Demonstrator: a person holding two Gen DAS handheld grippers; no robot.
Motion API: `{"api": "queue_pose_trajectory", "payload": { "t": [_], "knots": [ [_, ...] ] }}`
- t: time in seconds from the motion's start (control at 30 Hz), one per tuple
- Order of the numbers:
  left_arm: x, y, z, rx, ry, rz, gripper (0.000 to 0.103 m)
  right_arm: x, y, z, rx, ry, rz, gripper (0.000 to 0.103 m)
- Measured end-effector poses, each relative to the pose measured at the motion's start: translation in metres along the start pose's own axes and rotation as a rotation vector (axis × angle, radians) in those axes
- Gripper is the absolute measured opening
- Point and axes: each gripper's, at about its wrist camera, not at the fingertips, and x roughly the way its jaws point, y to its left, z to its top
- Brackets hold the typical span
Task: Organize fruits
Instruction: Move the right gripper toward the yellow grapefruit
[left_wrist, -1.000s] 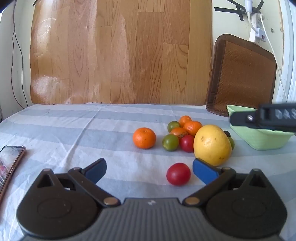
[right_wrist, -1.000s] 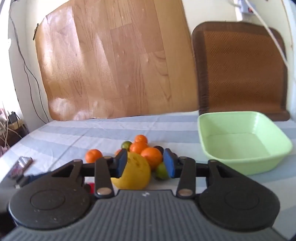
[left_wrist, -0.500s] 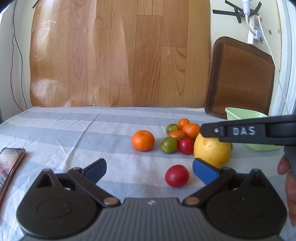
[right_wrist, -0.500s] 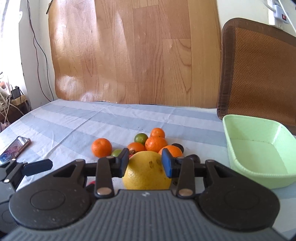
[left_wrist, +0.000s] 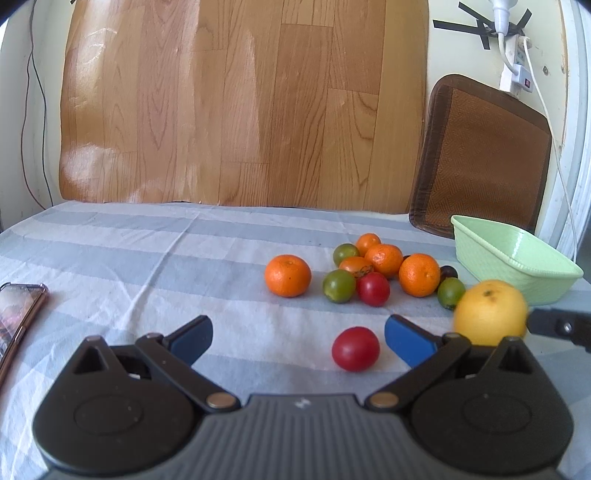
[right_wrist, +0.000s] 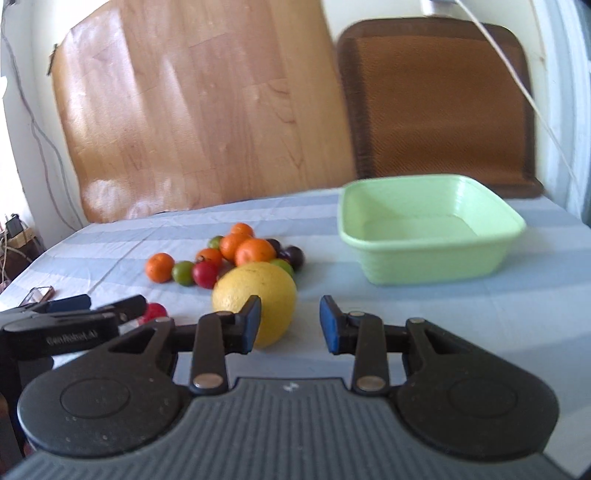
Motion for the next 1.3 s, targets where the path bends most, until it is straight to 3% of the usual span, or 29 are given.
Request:
{"api": "queue_pose_trajectory", "payload": {
  "t": [0.13, 0.3, 0.67, 0.8, 1.1, 1.3],
  "knots": [
    [0.000, 0.000, 0.000, 0.001, 0.000, 0.000, 0.103, -0.001, -0.019, -0.012, 0.041, 0.031, -0.046, 0.038],
    [0.000, 0.001, 0.000, -0.003, 0.000, 0.000, 0.103, 0.003, -0.028, -0.023, 0.080, 0.072, -0.038, 0.039],
    [0.000, 0.002, 0.000, -0.003, -0.001, 0.002, 0.103, -0.001, -0.019, -0.032, -0.027, 0.049, -0.047, 0.048],
    [-0.001, -0.001, -0.001, 0.012, -0.014, 0.011, 0.103, -0.005, -0.013, -0.033, -0.066, 0.020, -0.041, 0.058],
    [-0.009, -0.011, -0.004, 0.066, -0.065, 0.042, 0.103, -0.007, -0.011, -0.034, -0.042, 0.000, -0.043, 0.058],
    [-0.020, -0.025, -0.010, 0.136, -0.150, 0.093, 0.103, -0.009, -0.013, -0.033, -0.031, -0.009, -0.038, 0.058]
  ]
}}
